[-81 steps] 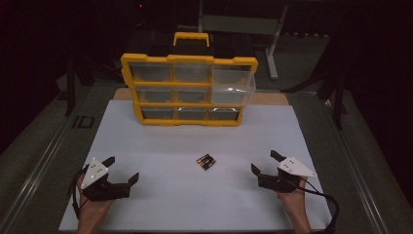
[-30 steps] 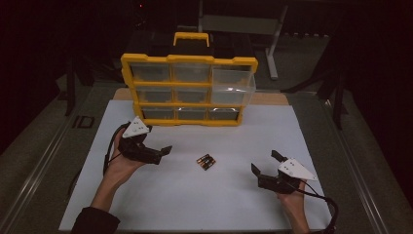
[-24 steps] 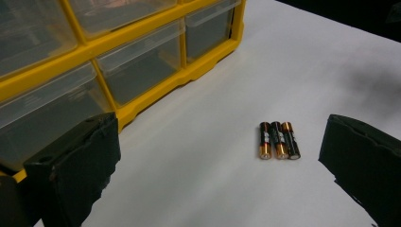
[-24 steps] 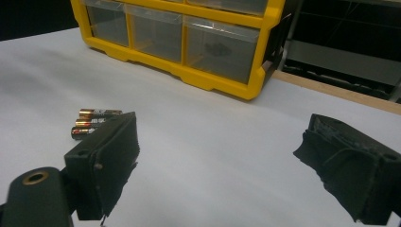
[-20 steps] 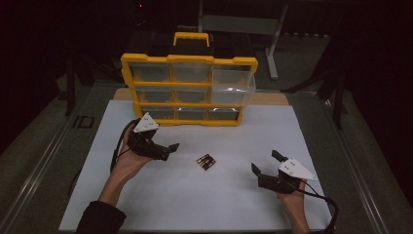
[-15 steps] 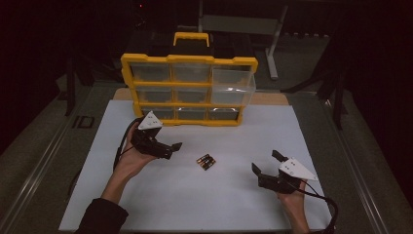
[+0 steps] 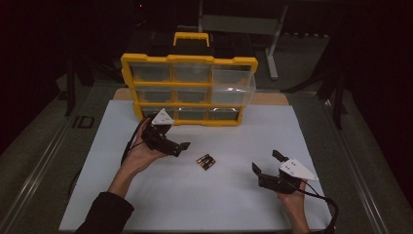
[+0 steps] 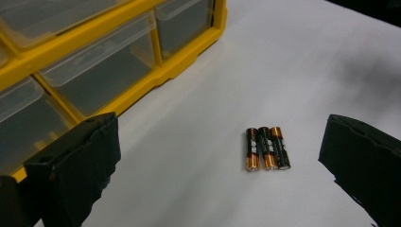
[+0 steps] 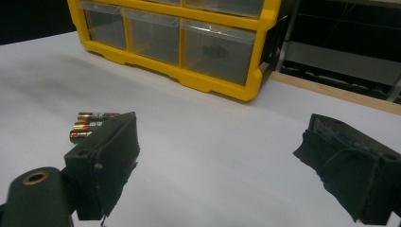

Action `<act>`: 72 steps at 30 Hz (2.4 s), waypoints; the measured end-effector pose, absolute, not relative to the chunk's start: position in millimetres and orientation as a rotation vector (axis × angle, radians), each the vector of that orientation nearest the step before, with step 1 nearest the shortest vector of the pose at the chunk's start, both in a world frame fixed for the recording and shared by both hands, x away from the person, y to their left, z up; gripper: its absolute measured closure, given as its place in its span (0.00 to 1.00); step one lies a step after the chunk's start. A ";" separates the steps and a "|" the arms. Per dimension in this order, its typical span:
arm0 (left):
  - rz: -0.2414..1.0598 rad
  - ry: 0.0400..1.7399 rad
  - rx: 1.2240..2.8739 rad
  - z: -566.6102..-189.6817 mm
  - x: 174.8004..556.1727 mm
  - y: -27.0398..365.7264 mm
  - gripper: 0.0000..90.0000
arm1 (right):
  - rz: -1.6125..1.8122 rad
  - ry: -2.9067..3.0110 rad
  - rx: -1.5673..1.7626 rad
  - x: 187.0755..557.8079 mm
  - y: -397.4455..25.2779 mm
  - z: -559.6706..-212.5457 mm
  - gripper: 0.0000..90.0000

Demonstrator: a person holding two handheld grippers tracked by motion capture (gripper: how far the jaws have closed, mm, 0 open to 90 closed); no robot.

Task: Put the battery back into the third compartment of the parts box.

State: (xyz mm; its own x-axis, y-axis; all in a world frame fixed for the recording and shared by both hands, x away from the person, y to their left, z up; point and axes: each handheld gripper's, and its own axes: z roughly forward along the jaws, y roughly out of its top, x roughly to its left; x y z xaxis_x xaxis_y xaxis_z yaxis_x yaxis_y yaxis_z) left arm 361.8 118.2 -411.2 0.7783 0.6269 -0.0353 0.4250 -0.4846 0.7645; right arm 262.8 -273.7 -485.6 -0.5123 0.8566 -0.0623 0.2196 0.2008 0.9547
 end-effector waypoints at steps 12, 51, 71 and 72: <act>0.273 0.745 2.271 -413.7 372.8 93.5 0.00 | 1.328 1.868 1.000 262.7 -272.7 -485.9 0.13; 0.160 0.703 2.531 -442.2 395.9 37.8 0.04 | 1.327 1.877 0.990 262.7 -271.0 -486.3 0.13; 0.097 0.687 2.680 -461.3 399.7 21.6 0.35 | 1.325 1.879 0.987 262.7 -270.7 -486.3 0.13; 0.091 0.683 2.683 -462.1 399.8 21.2 0.37 | 1.325 1.879 0.987 262.8 -270.7 -486.3 0.13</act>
State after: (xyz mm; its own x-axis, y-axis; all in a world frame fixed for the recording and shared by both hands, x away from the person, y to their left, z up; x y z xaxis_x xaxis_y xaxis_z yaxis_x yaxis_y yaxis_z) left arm 399.8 21.2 -462.1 0.8804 0.4735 -0.0277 0.4496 -0.8144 0.3668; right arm 262.8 -270.7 -486.3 -0.5221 0.8499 -0.0716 0.2179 0.2141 0.9522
